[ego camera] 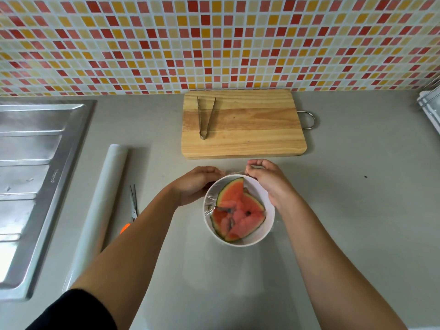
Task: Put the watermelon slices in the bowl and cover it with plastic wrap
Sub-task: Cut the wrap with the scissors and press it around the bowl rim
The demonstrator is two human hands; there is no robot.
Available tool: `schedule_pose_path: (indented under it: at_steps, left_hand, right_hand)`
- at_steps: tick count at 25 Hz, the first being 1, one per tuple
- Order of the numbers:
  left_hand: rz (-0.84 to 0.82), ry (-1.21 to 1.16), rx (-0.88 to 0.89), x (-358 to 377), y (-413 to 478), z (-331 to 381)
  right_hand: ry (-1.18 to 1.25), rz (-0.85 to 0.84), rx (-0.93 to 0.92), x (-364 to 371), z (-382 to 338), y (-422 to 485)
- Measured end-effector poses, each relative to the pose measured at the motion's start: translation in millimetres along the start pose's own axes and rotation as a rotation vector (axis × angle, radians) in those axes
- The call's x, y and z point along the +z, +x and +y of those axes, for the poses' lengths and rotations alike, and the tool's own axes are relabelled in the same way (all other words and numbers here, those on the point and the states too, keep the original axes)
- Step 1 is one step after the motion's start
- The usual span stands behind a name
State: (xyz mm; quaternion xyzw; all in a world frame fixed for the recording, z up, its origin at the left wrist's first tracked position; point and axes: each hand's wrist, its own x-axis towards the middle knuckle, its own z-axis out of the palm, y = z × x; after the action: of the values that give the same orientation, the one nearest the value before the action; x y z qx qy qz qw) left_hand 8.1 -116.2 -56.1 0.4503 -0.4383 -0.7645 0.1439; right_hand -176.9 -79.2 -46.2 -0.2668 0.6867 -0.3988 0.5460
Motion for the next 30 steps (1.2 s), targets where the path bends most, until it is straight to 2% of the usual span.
schedule_pose_path:
  at_steps: [3,6,8,12,14,18,23,30]
  left_hand:
    - [0.052,0.024,0.067,1.8,-3.3,0.3]
    - [0.219,0.182,0.175,10.3,-1.6,-0.6]
    - [0.268,0.164,0.195,14.0,-1.8,-1.1]
    - [0.002,-0.074,-0.017,5.2,-12.9,0.9]
    - [-0.027,-0.059,-0.047,-0.8,-19.2,-0.5]
    - [0.145,-0.055,0.069,0.7,-23.5,-8.0]
    - [0.393,0.189,0.229,16.1,-22.4,-14.9]
    - [0.359,0.061,0.328,23.8,-24.1,-25.9]
  right_hand:
    - [-0.028,0.007,-0.018,1.0,0.3,-0.3]
    - [-0.052,-0.014,-0.043,2.9,0.9,-2.1]
    - [-0.051,-0.024,-0.049,2.6,0.6,-2.0]
    - [-0.064,-0.023,-0.058,0.6,-0.5,-1.5]
    - [-0.077,-0.018,-0.068,1.1,-0.6,-1.8]
    - [-0.081,-0.01,-0.074,3.2,-0.3,-2.7]
    - [-0.069,-0.004,-0.098,4.7,0.9,-4.6]
    - [-0.077,0.005,-0.108,5.0,2.7,-3.7]
